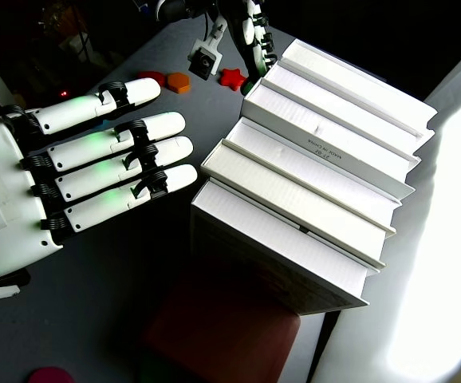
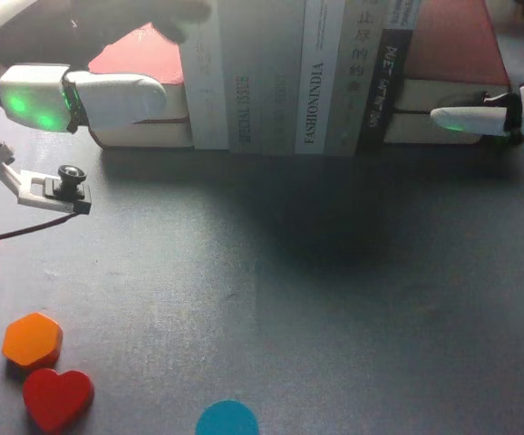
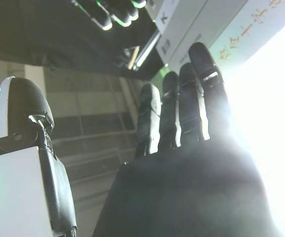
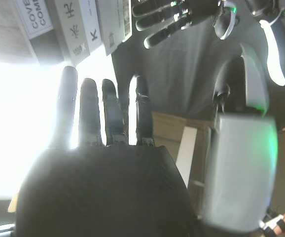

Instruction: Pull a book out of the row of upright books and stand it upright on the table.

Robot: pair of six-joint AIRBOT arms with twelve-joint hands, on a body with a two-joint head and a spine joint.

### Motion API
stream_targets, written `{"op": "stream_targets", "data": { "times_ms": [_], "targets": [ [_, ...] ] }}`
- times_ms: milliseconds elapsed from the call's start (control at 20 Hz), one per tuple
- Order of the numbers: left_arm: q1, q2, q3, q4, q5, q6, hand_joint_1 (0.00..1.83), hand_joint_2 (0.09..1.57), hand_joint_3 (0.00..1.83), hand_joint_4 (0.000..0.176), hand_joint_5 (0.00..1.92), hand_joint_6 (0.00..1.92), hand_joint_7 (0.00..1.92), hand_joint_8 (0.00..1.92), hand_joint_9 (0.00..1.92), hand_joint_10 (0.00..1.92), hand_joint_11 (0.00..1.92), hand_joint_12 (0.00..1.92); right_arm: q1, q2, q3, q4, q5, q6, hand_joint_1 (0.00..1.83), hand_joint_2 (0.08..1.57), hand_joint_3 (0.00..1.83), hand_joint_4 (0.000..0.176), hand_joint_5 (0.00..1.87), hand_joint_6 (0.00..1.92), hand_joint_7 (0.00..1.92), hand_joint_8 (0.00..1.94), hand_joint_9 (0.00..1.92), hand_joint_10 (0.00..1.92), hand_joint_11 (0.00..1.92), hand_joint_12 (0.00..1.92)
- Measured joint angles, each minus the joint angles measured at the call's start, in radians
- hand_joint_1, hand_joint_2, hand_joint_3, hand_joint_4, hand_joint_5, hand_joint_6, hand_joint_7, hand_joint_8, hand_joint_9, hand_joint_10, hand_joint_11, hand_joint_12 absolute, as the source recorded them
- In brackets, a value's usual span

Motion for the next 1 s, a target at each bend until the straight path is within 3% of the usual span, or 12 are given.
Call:
{"op": "stream_targets", "data": {
  "times_ms": [100,200,250,300,350,500,600,750,800,900,950,1000],
  "targets": [
    [0.007,0.000,0.000,-0.007,-0.001,0.000,0.92,0.90,0.00,0.062,0.41,0.04,0.35,0.00,0.39,0.16,0.00,1.49,0.000,0.002,-0.004,0.000,0.001,0.001,1.02,0.94,0.04,0.032,0.44,0.04,0.39,0.01,0.30,0.49,0.00,1.65],
    [0.017,0.006,-0.010,-0.011,0.000,0.000,0.94,0.89,0.00,0.069,0.44,0.05,0.35,0.00,0.39,0.15,0.00,1.49,0.000,0.011,-0.015,-0.011,0.002,0.002,1.01,0.95,0.03,0.055,0.44,0.02,0.37,0.00,0.30,0.47,0.00,1.66],
    [0.019,0.006,-0.009,-0.008,-0.001,0.000,0.95,0.89,0.00,0.065,0.44,0.04,0.35,0.00,0.40,0.15,0.00,1.46,0.006,0.013,-0.026,-0.014,-0.001,0.002,1.00,0.99,0.02,0.058,0.43,0.01,0.37,0.00,0.34,0.39,0.04,1.59],
    [0.019,0.006,-0.010,-0.012,-0.002,0.000,0.94,0.89,0.00,0.057,0.42,0.03,0.37,0.01,0.41,0.15,0.00,1.46,0.019,0.019,-0.038,-0.033,-0.003,0.002,1.00,1.02,0.03,0.043,0.41,0.00,0.34,0.00,0.34,0.36,0.01,1.56],
    [0.019,0.006,-0.010,-0.015,-0.002,0.000,0.93,0.91,0.01,0.049,0.41,0.02,0.37,0.01,0.40,0.14,0.00,1.43,0.039,0.029,-0.052,-0.062,-0.001,0.002,1.04,1.03,0.02,0.057,0.40,0.00,0.33,0.00,0.29,0.32,0.00,1.51],
    [0.032,0.007,-0.011,-0.025,-0.001,0.001,0.89,0.93,0.01,0.045,0.40,0.01,0.37,0.00,0.40,0.12,0.00,1.42,0.145,0.058,-0.065,-0.130,0.013,-0.008,0.95,1.09,0.01,0.059,0.26,0.00,0.18,0.00,0.17,0.17,0.00,1.31],
    [0.031,0.007,-0.011,-0.027,-0.002,0.000,0.92,0.90,0.00,0.046,0.39,0.00,0.37,0.00,0.40,0.10,0.00,1.38,0.223,0.058,-0.047,-0.165,-0.024,-0.014,0.89,1.06,0.00,0.100,0.26,0.00,0.11,0.00,0.11,0.10,0.00,1.12],
    [0.031,0.007,-0.012,-0.024,-0.001,0.000,0.92,0.89,0.00,0.060,0.37,0.00,0.39,0.01,0.38,0.07,0.00,1.31,0.266,0.042,-0.001,-0.177,-0.094,-0.005,0.95,1.03,0.00,0.122,0.28,0.01,0.01,0.00,0.05,0.06,0.00,1.26],
    [0.031,0.007,-0.012,-0.027,-0.001,0.000,0.94,0.88,0.00,0.062,0.38,0.00,0.41,0.01,0.40,0.07,0.00,1.34,0.273,0.032,0.018,-0.191,-0.129,-0.006,0.96,1.02,0.00,0.133,0.28,0.00,0.00,0.00,0.01,0.01,0.00,1.11],
    [0.031,0.007,-0.013,-0.026,-0.002,0.000,0.97,0.90,0.00,0.065,0.36,0.00,0.40,0.00,0.39,0.07,0.00,1.34,0.311,0.013,0.040,-0.220,-0.188,-0.006,0.89,0.98,0.00,0.161,0.26,0.02,0.00,0.00,0.00,0.00,0.00,0.12],
    [0.031,0.007,-0.013,-0.024,-0.002,0.000,0.94,0.89,0.00,0.046,0.35,0.00,0.39,0.00,0.38,0.06,0.00,1.34,0.324,0.004,0.049,-0.228,-0.205,-0.004,0.82,0.99,0.01,0.173,0.23,0.01,0.00,0.00,0.00,0.00,0.00,0.02],
    [0.030,0.007,-0.013,-0.024,-0.002,0.000,0.91,0.87,0.00,0.044,0.35,0.00,0.36,0.00,0.38,0.05,0.00,1.36,0.334,-0.003,0.060,-0.238,-0.221,-0.004,0.74,1.00,0.01,0.175,0.23,0.01,0.00,0.00,0.00,0.00,0.00,0.00]
  ]
}}
